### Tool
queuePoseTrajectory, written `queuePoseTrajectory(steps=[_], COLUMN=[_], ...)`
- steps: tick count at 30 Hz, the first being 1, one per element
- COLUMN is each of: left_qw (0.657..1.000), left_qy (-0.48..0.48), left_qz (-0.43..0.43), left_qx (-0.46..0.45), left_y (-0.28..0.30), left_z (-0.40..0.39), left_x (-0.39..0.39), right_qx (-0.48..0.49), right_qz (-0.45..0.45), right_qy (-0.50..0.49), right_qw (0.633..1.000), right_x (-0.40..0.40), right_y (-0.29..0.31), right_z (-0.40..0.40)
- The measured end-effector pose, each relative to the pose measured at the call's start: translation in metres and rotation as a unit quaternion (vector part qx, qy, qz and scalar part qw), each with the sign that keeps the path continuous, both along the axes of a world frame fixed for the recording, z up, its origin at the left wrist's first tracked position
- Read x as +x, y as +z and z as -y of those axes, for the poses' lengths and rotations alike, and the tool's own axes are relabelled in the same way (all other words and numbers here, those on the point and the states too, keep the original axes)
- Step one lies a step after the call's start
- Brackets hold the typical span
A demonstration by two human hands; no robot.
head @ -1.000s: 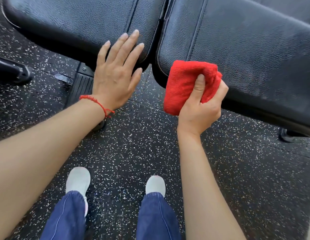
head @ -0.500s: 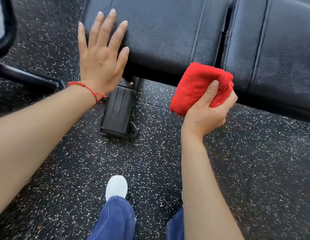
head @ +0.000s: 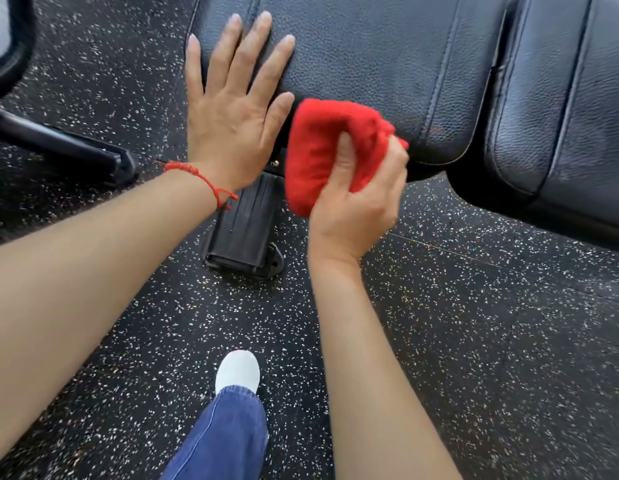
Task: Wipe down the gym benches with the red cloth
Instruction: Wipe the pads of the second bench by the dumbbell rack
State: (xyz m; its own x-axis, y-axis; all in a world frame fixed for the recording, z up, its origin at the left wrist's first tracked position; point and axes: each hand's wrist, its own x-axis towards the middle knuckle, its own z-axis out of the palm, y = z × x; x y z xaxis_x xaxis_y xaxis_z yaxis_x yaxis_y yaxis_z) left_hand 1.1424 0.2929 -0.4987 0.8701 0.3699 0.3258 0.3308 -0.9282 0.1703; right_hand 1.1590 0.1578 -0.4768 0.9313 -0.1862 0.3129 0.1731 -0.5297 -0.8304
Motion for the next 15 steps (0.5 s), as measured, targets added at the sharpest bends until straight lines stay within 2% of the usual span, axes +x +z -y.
queuePoseTrajectory(steps=[3, 8, 15], left_qw=[1.000, 1.000, 1.000], left_qy=[-0.003, -0.003, -0.001], left_qz=[-0.003, -0.008, -0.012], left_qx=[-0.002, -0.001, 0.002], left_y=[0.001, 0.002, 0.001], left_z=[-0.002, -0.001, 0.001], left_x=[-0.002, -0.002, -0.002], right_qx=[-0.020, -0.053, -0.043], right_qz=[-0.025, 0.008, -0.010], right_qy=[0.028, 0.048, 0.023], right_qw=[0.999, 0.997, 0.999], right_x=[-0.004, 0.008, 0.025], right_y=[0.004, 0.003, 0.000], right_z=[-0.011, 0.017, 0.056])
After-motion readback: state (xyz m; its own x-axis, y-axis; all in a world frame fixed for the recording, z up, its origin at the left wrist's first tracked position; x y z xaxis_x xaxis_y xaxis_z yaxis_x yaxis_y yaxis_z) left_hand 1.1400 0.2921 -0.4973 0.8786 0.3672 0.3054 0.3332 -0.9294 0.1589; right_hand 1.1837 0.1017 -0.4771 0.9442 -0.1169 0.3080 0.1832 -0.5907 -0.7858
